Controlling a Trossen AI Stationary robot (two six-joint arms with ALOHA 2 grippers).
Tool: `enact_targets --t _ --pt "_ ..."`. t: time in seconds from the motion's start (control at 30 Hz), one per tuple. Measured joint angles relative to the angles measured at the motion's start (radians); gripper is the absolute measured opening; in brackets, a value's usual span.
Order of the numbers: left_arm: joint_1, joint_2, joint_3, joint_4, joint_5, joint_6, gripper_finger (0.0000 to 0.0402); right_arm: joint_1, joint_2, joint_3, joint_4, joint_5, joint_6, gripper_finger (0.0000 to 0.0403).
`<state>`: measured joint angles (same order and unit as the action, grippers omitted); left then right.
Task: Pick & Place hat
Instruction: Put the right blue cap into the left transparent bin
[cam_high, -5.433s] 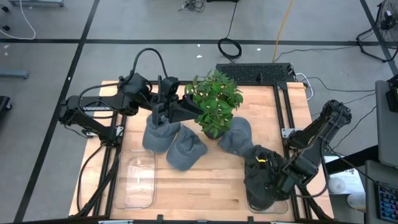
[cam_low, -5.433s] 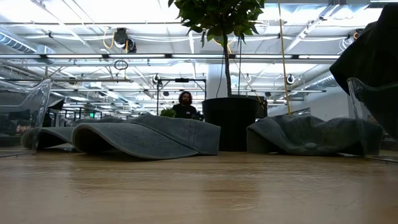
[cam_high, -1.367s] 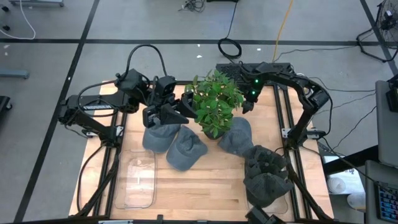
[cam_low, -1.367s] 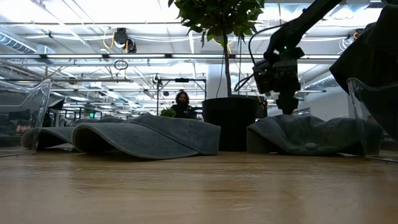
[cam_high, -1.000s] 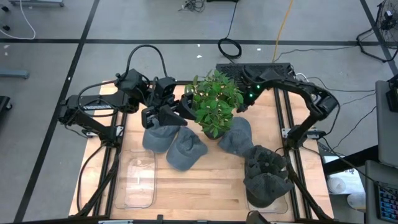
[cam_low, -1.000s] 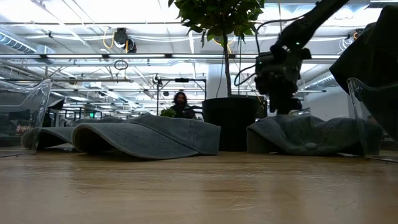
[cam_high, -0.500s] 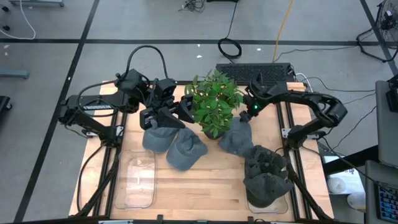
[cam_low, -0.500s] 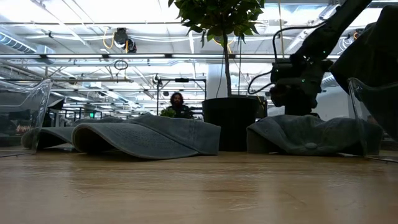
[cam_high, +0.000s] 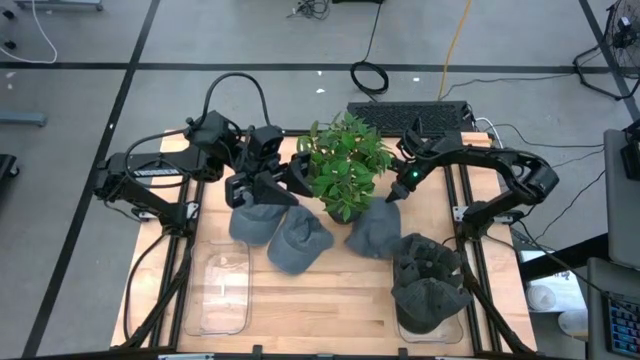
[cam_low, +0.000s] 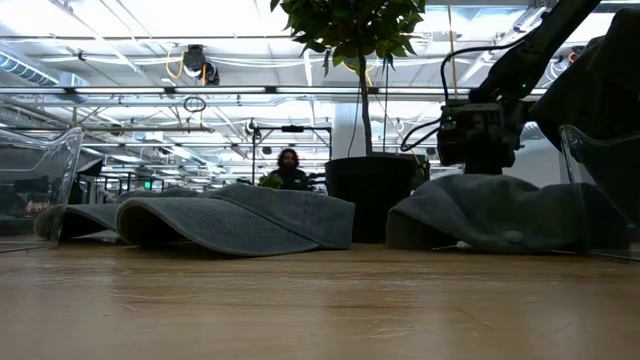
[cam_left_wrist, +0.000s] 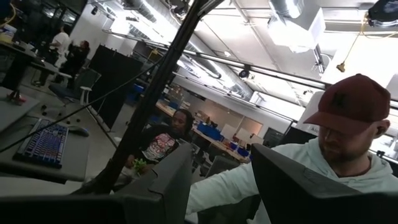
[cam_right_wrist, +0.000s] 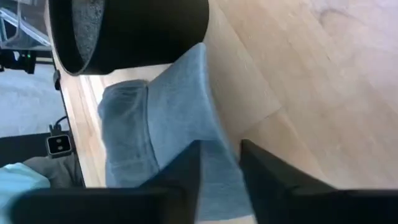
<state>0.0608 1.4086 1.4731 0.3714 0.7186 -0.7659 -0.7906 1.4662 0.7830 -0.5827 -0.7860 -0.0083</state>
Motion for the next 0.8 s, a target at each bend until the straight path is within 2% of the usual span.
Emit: enact_targets --t 0.1,0.17,0.5,0.7,0.8 --pt "0.009 0.0 0.0 0.0 -0.002 0.001 0.0175 0.0 0.0 0.0 -0.003 -0.001 -0.017 0.0031" --pt "0.017 0.0 0.0 0.0 -0.004 0.001 0.0175 0.0 0.0 0.0 -0.012 0.002 -0.037 0.0011" --pt "0.053 0.0 0.0 0.0 -0.004 -0.002 0.0175 0.0 -0.022 0.0 -0.142 0.003 -0.091 0.0" --pt "0.057 0.0 0.0 0.0 -0.007 -0.001 0.0175 0.0 -0.059 0.0 -0.111 0.078 -0.077 0.0001" --pt "0.057 0.0 0.0 0.0 -0.009 -0.001 0.0175 0.0 -0.072 0.0 -0.097 0.076 -0.062 0.0019"
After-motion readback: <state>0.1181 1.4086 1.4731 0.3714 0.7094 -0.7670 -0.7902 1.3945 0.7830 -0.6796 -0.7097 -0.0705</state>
